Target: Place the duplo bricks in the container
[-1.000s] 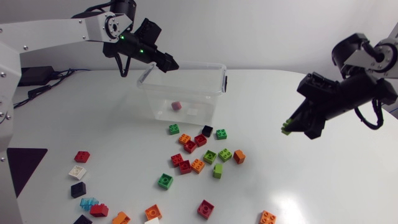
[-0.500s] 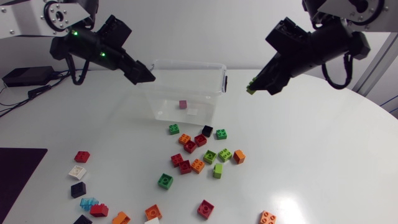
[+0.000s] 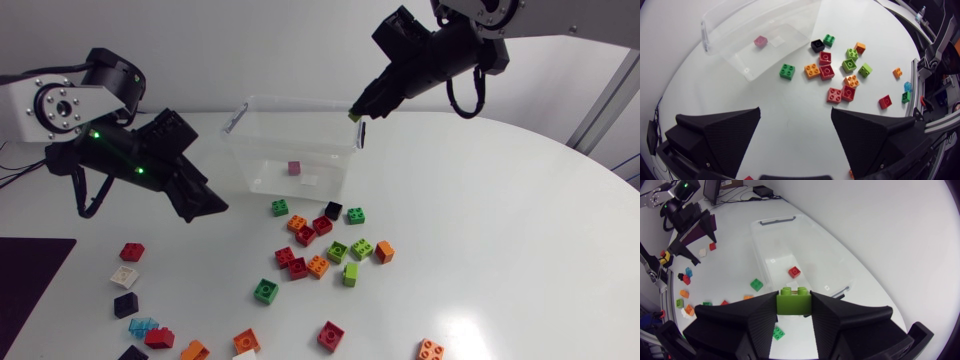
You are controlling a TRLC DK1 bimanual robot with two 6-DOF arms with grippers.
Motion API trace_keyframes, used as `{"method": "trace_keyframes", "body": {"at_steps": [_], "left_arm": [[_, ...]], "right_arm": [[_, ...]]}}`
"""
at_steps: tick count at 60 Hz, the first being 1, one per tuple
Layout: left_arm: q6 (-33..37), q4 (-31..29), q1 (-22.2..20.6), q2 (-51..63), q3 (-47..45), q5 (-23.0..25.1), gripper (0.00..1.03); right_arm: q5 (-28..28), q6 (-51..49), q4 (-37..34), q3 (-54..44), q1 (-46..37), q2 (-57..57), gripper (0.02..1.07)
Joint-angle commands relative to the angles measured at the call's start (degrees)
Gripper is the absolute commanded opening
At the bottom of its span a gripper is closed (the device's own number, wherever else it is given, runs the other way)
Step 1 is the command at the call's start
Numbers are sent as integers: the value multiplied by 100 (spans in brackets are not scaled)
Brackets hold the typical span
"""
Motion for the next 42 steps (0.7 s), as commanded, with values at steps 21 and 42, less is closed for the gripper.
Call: {"method": "trace_keyframes", "body": {"at_steps": [21,42], "left_arm": [[21,110,-711,164,-920,-311,98],[-217,462,-1265,559,-1280,-487,98]], "right_arm": [[-54,768,1278,742,242,828,33],[596,1005,1497,1648,321,1769,100]]}}
